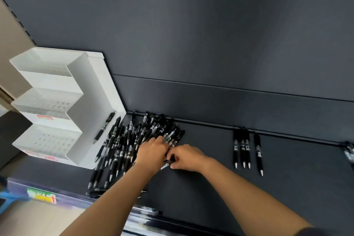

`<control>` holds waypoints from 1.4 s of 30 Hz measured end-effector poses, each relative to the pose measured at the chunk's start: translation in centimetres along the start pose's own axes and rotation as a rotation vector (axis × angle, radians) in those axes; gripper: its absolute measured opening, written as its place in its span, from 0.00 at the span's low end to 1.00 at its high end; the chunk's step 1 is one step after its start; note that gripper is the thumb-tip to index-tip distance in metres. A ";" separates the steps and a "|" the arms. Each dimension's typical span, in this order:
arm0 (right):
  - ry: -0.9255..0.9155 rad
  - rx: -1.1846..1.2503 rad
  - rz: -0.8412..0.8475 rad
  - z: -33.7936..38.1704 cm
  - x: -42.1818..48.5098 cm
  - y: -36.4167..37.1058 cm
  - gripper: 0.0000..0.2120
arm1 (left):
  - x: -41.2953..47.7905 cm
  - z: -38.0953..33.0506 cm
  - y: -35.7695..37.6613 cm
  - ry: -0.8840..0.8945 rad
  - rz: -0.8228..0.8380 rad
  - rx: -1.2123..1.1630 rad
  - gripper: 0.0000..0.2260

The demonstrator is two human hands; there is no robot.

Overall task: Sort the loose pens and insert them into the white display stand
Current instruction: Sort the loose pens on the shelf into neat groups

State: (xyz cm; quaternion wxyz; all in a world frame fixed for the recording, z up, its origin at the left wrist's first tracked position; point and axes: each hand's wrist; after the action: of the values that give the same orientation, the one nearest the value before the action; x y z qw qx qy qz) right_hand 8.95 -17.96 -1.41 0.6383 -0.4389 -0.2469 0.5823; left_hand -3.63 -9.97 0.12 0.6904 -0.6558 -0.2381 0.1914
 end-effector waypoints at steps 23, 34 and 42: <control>0.413 0.034 -0.267 0.4 -3.0 -0.1 0.11 | 1.9 -2.3 1.0 0.244 0.050 0.049 0.12; 0.630 0.072 -0.568 -2.5 -7.3 -2.5 0.21 | 4.4 -7.2 1.4 0.106 0.108 -0.572 0.21; 0.782 0.165 -0.762 -7.0 -11.7 -5.5 0.18 | 6.2 -13.9 1.3 0.073 0.114 -0.750 0.15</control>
State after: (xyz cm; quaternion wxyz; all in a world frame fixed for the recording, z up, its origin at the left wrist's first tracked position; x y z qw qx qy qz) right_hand 15.28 -30.75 2.12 0.8803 -0.4506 -0.0861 0.1210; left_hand 9.50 -17.64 -1.06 0.3987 -0.8814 -0.2300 0.1059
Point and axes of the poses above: each hand's wrist, its own x-axis towards the middle knuckle, its own y-axis out of the palm, z = x × y, and after that the axes turned 12 degrees about -z, right-handed
